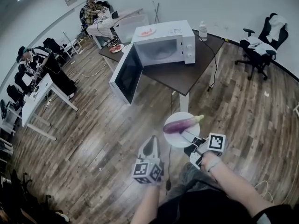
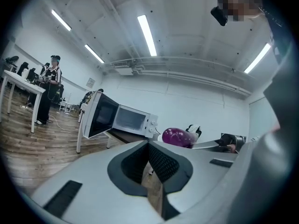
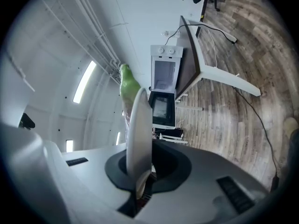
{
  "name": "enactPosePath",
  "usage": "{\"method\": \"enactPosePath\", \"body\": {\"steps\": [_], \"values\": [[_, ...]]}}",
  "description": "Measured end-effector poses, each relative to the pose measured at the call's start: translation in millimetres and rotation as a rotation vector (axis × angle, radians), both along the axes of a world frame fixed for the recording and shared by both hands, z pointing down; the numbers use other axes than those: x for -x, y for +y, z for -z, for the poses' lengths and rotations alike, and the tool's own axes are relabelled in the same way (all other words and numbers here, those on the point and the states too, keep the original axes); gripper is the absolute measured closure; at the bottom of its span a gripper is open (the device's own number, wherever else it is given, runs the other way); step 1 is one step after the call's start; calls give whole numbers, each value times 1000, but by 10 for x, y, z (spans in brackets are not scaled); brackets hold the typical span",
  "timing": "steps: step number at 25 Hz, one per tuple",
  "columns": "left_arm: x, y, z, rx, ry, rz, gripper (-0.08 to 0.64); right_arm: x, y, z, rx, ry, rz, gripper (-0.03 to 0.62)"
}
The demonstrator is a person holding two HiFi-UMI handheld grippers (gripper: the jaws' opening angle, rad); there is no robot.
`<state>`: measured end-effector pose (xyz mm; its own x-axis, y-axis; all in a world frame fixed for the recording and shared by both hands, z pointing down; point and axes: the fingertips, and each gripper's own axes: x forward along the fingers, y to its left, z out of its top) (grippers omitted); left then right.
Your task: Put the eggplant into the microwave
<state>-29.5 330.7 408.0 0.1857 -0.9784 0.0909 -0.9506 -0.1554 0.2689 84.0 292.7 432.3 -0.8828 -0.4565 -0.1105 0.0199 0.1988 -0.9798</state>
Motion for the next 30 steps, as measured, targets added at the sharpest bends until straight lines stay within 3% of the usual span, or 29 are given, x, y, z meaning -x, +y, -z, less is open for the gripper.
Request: {"method": "enactPosePath", "body": {"steps": [8, 16, 30], "values": [[52, -802, 22, -17, -44, 5, 560, 4, -734, -36, 4, -3, -15, 584], [107, -1597, 52, -6, -35, 28, 560, 112, -1453, -92, 21, 6, 5, 584], [166, -2407, -133, 5, 1, 72, 558, 192, -2348, -168, 31, 4, 24, 584]]}}
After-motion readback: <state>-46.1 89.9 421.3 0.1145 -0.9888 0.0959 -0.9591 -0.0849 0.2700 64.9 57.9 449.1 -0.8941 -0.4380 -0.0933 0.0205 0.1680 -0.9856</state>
